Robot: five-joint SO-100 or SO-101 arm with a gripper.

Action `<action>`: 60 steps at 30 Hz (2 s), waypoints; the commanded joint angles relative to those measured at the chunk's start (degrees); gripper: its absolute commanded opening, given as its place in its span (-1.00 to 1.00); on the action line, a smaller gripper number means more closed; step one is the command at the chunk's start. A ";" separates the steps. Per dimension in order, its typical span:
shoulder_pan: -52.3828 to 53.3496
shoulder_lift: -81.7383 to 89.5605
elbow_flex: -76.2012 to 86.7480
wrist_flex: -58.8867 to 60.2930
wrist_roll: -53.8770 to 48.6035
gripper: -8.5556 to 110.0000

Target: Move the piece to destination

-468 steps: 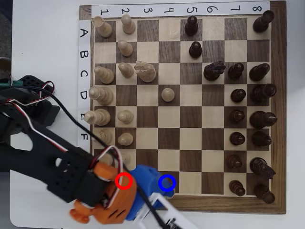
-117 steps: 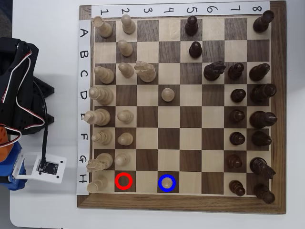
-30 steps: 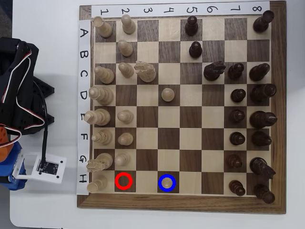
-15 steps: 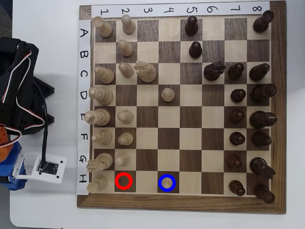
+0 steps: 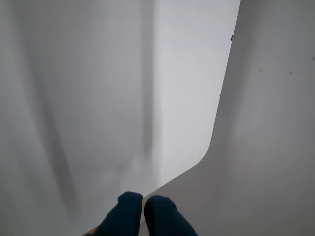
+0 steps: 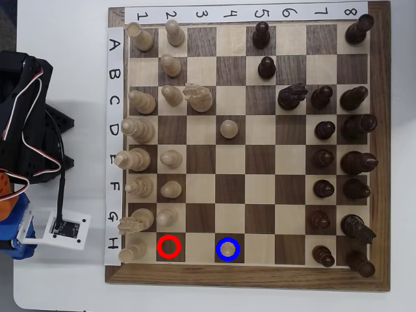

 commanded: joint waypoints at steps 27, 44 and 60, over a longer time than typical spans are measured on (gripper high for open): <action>1.23 3.34 -2.20 0.44 1.41 -0.85; 1.23 3.34 -2.20 0.44 1.41 -0.85; 0.70 3.34 -2.20 0.53 2.46 -0.86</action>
